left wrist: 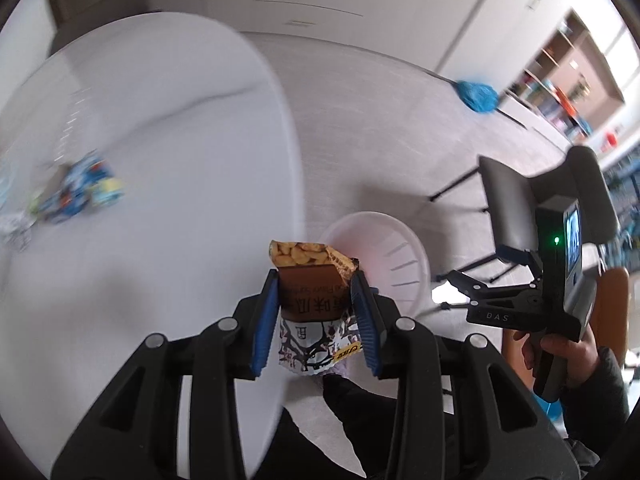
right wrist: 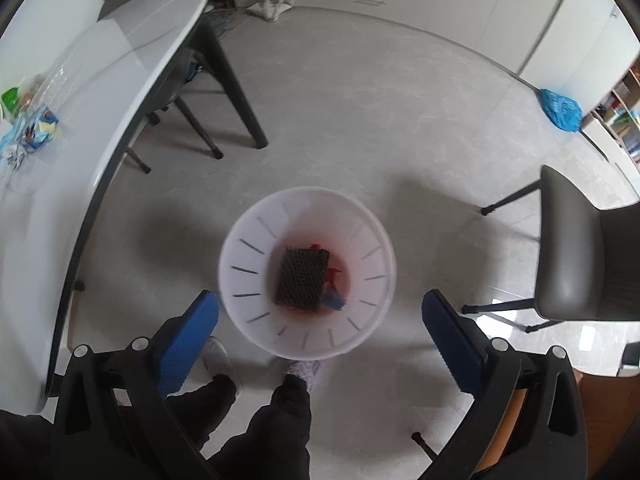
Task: Collect trash
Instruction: 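Carry both items over the wastebasket and open both tools to drop them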
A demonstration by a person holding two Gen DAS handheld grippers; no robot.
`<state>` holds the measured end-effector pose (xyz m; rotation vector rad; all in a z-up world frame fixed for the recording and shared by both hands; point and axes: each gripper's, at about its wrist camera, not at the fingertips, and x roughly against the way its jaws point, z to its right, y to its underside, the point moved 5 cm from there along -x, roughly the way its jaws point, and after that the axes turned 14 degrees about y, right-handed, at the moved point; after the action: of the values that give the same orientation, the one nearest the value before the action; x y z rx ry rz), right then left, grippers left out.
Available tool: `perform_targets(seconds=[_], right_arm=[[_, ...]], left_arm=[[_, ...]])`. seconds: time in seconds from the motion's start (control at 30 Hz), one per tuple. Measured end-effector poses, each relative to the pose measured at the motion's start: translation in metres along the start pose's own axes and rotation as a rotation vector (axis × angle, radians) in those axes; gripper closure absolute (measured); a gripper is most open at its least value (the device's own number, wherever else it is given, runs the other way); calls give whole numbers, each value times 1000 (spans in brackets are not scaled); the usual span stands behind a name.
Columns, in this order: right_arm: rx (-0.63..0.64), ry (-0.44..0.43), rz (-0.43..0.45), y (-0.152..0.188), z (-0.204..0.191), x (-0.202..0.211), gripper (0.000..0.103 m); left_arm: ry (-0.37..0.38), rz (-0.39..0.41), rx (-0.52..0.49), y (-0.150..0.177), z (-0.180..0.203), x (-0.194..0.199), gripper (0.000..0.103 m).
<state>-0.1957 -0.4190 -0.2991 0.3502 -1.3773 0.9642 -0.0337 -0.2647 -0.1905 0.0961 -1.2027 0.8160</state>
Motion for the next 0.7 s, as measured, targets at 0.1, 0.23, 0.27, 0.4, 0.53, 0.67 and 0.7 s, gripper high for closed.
perform_targets(seconds=[0.1, 0.23, 0.27, 0.4, 0.53, 0.67, 0.7], right_arm=[[-31, 16, 2, 2, 22, 8, 2], [-50, 33, 24, 5, 47, 18, 2], [-50, 35, 29, 4, 52, 18, 2], [-52, 38, 53, 2, 68, 24, 2], [-68, 32, 66, -2, 78, 24, 2], [-73, 23, 68, -3, 80, 22, 2], [-72, 21, 69, -4, 81, 21, 2]], left_arm=[[32, -32, -42, -6, 25, -22, 68], [73, -75, -93, -11, 56, -49, 68], [80, -84, -103, -12, 62, -55, 68], [95, -115, -133, -15, 85, -77, 59], [97, -120, -142, -16, 101, -86, 22], [99, -120, -153, -17, 108, -85, 10], [95, -121, -152, -16, 109, -86, 9]])
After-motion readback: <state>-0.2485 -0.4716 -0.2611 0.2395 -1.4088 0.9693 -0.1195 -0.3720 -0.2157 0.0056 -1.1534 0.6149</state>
